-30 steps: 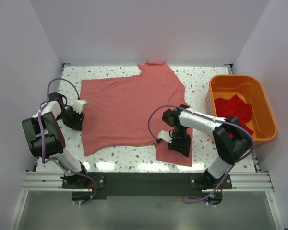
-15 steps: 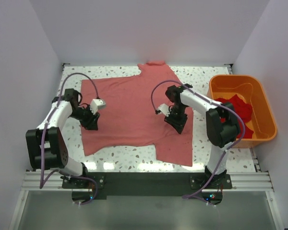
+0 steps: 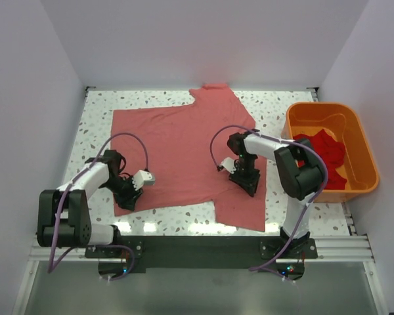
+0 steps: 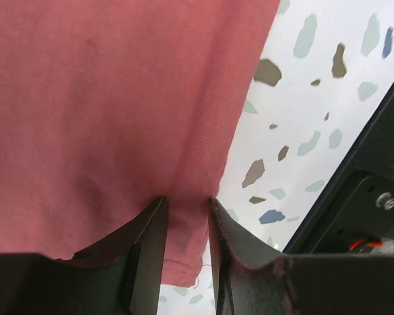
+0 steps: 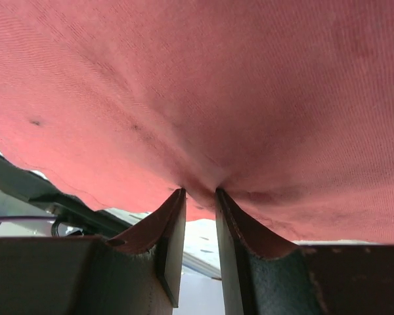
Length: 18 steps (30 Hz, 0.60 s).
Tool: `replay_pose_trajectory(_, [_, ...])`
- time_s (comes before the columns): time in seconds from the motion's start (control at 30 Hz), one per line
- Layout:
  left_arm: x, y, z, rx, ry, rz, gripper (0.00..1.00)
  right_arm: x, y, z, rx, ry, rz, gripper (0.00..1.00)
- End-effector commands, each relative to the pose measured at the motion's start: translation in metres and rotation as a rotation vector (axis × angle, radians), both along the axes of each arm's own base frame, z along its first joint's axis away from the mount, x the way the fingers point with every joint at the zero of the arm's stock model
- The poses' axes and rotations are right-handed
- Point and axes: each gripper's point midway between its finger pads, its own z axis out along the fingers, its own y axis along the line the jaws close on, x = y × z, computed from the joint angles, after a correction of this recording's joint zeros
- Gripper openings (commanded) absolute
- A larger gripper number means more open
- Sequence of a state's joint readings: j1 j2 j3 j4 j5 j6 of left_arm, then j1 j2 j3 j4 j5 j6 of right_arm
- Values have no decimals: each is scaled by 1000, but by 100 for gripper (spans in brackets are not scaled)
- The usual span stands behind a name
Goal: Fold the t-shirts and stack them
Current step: Flatten the tshirt out
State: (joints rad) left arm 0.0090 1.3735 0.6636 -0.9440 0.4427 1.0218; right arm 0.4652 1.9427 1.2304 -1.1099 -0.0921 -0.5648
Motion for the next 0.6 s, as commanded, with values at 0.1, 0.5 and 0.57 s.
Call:
replay_pose_trajectory(0.1, [1, 35, 16, 115, -47, -186, 36, -37, 7, 25, 84, 82, 102, 30])
replay_pose_trajectory(0.5, [183, 55, 58, 3, -302, 361, 50, 69, 10, 33, 86, -210, -83, 31])
replay_pose_trajectory(0.57, [189, 59, 41, 16, -265, 403, 49, 71, 7, 19, 53, -194, -87, 30])
